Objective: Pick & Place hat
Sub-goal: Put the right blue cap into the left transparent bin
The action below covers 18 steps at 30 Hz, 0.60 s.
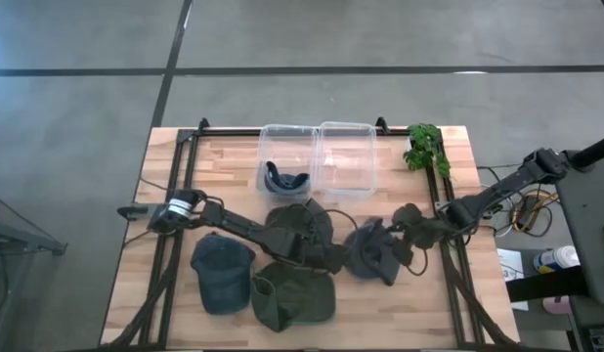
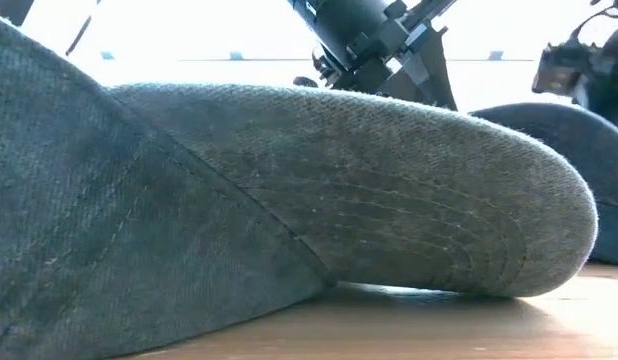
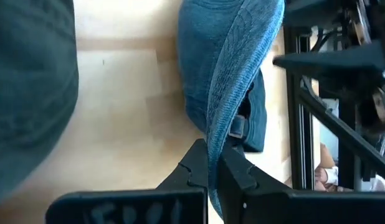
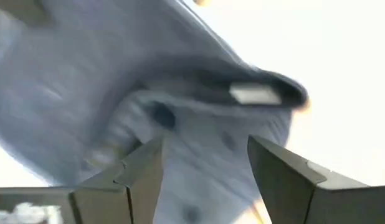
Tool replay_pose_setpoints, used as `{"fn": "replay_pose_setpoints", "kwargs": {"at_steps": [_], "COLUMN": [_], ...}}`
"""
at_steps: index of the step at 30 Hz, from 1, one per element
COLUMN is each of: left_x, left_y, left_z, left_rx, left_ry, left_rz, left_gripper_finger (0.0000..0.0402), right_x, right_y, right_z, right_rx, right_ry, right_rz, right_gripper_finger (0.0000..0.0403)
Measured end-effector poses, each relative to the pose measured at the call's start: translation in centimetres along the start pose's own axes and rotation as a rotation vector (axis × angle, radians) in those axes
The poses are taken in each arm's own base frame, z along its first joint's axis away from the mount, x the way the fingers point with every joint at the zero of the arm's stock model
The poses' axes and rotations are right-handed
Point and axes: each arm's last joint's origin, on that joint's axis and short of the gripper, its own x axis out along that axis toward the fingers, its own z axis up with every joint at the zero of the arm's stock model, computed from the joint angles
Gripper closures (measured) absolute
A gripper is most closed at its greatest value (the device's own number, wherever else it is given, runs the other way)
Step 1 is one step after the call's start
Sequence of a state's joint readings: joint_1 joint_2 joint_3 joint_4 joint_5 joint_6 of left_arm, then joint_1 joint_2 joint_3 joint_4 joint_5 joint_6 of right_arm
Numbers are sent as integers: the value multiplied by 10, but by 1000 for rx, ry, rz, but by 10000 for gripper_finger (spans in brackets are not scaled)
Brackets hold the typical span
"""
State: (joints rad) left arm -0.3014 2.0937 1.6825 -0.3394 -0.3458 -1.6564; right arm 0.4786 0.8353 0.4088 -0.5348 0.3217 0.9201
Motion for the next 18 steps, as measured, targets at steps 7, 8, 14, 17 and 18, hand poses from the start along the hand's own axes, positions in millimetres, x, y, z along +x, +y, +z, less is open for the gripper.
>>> {"fn": "replay_pose_setpoints", "kwargs": {"at_steps": [7,8,14,17,18], "left_x": [-2,-2,-2,-3,-3], "left_y": [2,2,-3,-7,-9], "left_z": [-6,-6,-5,-4,-4], "left_rx": [-32,-33,-99,-139,-146], "left_ry": [-6,-8,-40,-72,-84], "left_rz": [13,12,-40,-90,-107], "left_gripper_finger": [392,392,392,392,392], "right_x": [6,9,28,38,42], "right_y": [-6,-6,-2,1,3], "right_z": [-14,-15,-19,-22,-22], "right_rx": [-47,-47,-44,-44,-43], "right_ry": [165,159,122,119,124], "right_rz": [63,73,116,127,136], "right_gripper_finger": [179,179,179,179,179]}}
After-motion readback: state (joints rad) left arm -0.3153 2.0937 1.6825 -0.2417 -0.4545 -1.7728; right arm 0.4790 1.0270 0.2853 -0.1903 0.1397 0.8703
